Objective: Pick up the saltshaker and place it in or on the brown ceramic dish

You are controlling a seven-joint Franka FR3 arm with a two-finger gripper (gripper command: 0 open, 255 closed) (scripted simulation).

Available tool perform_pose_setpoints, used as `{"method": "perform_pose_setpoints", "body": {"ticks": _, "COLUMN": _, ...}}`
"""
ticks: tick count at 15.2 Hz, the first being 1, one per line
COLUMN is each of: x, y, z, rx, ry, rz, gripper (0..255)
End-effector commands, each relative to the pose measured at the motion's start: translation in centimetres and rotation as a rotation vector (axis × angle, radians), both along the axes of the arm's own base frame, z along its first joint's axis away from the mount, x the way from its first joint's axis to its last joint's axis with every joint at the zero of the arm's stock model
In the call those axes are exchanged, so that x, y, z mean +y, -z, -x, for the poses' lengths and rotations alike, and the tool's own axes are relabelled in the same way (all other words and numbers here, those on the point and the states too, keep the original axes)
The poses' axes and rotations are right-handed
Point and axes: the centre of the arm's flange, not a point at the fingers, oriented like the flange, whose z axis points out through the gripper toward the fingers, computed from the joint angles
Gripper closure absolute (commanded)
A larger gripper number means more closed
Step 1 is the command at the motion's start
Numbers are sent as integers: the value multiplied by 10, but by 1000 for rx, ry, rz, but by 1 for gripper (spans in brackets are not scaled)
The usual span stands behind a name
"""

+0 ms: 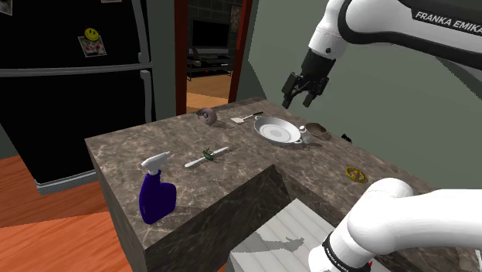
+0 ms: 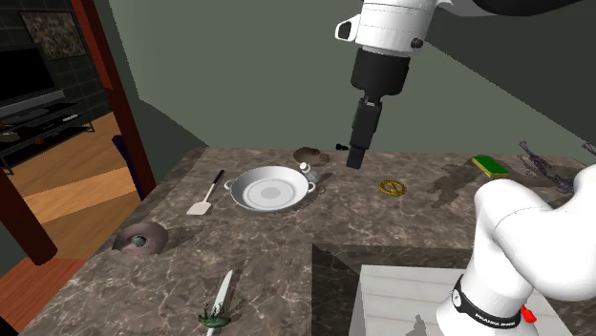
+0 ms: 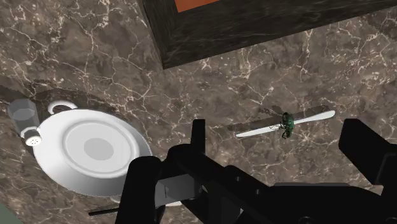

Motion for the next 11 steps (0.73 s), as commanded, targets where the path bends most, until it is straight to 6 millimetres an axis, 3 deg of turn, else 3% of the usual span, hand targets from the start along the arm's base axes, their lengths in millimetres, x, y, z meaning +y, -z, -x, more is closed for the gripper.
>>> {"method": "perform_pose_setpoints", "body": {"ticks": 1, "x": 0, "y": 0, "z": 0, "rx": 0, "ry": 0, "rz": 0, "gripper": 0}}
{"method": "perform_pose_setpoints", "body": {"ticks": 11, "x": -82, "y": 82, "z": -34, "rx": 67, "ry": -108, "rz": 124, "gripper": 0}}
